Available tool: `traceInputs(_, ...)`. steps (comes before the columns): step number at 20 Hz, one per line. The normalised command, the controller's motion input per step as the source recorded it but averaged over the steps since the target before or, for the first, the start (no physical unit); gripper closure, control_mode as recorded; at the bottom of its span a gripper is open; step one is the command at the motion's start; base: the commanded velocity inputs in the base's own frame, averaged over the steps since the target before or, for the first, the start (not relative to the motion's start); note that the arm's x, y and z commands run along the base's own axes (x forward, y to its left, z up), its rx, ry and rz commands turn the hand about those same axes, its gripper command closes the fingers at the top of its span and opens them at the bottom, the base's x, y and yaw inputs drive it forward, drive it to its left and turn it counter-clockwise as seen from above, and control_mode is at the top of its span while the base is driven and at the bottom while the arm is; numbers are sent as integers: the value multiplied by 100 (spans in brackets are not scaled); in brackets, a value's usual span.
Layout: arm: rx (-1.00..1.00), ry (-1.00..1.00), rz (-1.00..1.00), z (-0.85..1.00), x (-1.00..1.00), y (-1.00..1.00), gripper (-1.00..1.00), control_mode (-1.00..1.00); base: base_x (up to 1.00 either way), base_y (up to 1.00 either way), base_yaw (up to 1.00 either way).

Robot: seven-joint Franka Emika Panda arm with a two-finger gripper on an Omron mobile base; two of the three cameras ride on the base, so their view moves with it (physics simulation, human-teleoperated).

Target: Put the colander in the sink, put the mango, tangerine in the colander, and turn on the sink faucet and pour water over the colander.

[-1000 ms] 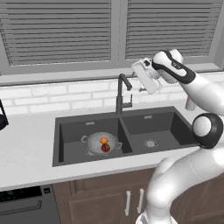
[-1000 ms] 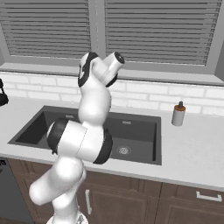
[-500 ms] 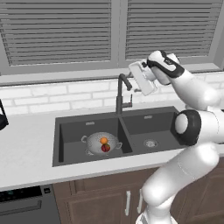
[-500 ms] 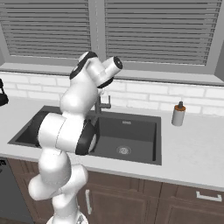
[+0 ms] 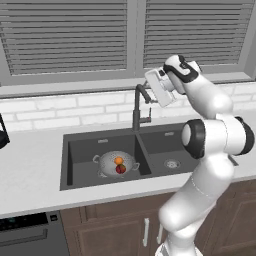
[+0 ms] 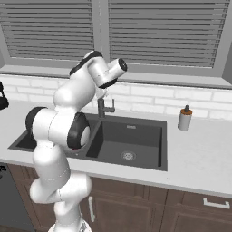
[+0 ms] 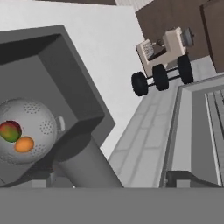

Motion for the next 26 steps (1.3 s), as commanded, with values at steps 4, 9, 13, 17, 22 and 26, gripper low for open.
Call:
traceInputs(4, 0, -9, 0, -3, 8, 13, -100, -100, 0, 0, 0)
traceInputs(9, 0, -12, 0, -10, 1, 24, -100, -100, 0, 0, 0)
traceInputs(13, 0, -10, 0, -15, 0, 32, -100, -100, 0, 0, 0)
traceInputs(17, -6, -8, 0, -17, 0, 46, -100, -100, 0, 0, 0)
traceInputs(22, -8, -4, 0, -8, 7, 45, -100, -100, 0, 0, 0)
traceInputs(26, -9, -1, 0, -4, 22, 42, -100, -100, 0, 0, 0)
